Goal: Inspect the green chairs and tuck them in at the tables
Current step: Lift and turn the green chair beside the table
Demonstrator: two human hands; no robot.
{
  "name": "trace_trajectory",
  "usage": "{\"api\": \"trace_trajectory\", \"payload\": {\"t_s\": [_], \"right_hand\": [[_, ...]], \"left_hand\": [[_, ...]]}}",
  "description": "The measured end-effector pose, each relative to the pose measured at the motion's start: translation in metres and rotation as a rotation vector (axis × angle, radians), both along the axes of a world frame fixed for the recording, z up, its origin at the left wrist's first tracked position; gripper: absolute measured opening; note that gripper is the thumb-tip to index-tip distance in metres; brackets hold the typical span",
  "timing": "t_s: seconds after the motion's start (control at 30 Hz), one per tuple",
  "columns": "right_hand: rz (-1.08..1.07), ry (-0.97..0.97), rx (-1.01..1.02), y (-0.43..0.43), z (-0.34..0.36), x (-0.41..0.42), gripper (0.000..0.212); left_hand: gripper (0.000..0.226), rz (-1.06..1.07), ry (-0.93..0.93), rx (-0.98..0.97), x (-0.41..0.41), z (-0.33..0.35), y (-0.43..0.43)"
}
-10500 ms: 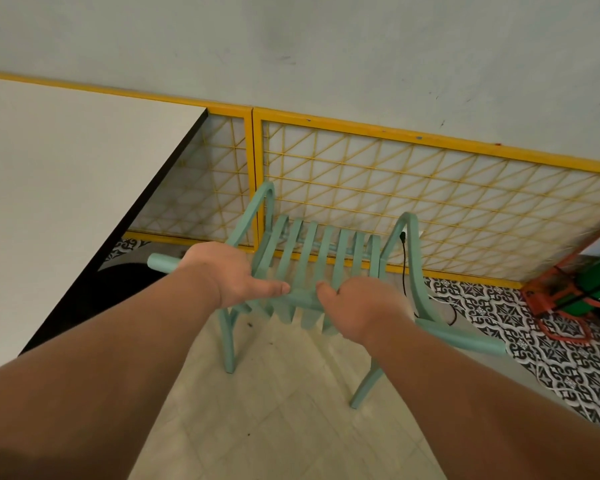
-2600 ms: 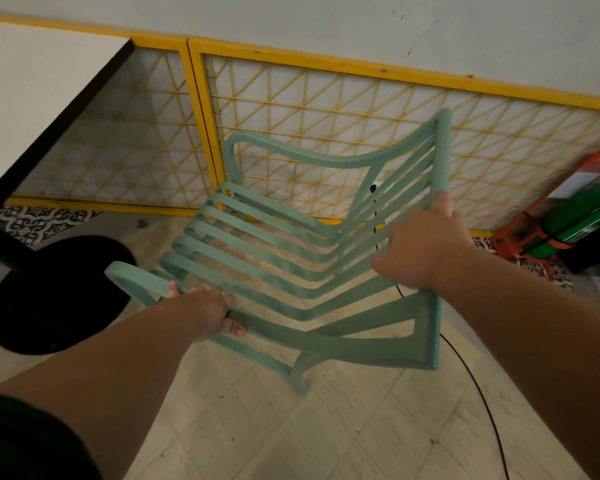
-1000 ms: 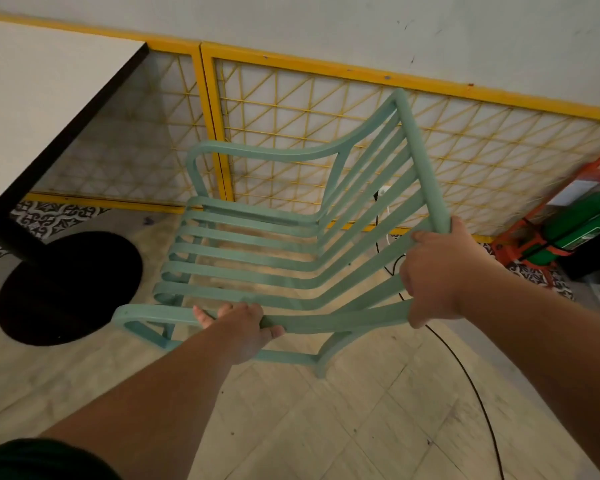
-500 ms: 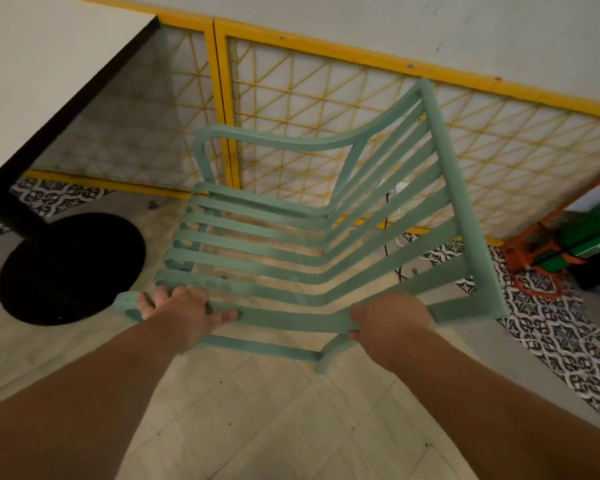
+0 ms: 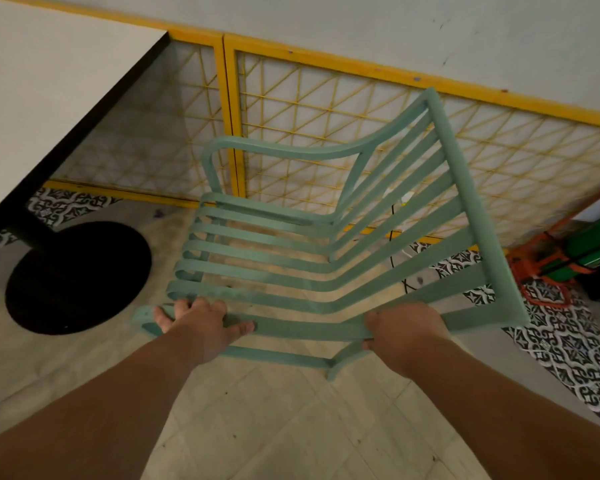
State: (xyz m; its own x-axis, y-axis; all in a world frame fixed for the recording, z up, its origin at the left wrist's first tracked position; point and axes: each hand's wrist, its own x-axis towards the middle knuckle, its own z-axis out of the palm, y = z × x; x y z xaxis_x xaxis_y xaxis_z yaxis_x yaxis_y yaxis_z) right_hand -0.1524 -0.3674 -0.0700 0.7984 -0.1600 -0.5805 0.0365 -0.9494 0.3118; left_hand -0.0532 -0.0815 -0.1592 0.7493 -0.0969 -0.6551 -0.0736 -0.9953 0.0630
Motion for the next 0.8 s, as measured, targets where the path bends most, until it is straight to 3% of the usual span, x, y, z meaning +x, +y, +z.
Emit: {"api": "trace_trajectory", "payload": {"t_s": [0.07, 0.17, 0.23, 0.4, 0.57, 0.7, 0.8], "right_hand": [[-0.029, -0.007, 0.050, 0.003, 0.002, -0.003, 0.041], [-0.184, -0.053, 0.308, 0.010, 0.014, -0.016, 0.058], [-0.265, -0.167, 0.395, 0.017, 0.032, -0.028, 0.064], [-0.311, -0.384, 0.430, 0.042, 0.096, -0.051, 0.066], [-0.214, -0.533, 0.471, 0.069, 0.182, -0.047, 0.066], [-0.157, -0.599, 0.481, 0.091, 0.238, -0.044, 0.071], [-0.148, -0.607, 0.464, 0.103, 0.261, -0.044, 0.072]], "left_hand": [[0.061, -0.044, -0.019, -0.067, -0.004, 0.002, 0.013], [0.077, -0.057, -0.090, -0.255, -0.017, 0.023, 0.035], [0.071, -0.012, -0.203, -0.351, -0.034, 0.049, 0.049], [0.065, -0.121, -0.334, -0.247, -0.069, 0.140, 0.070], [0.065, -0.129, -0.447, -0.246, -0.051, 0.245, 0.092], [0.079, -0.126, -0.529, -0.261, -0.050, 0.299, 0.112], [0.070, -0.120, -0.548, -0.242, -0.057, 0.319, 0.123]]}}
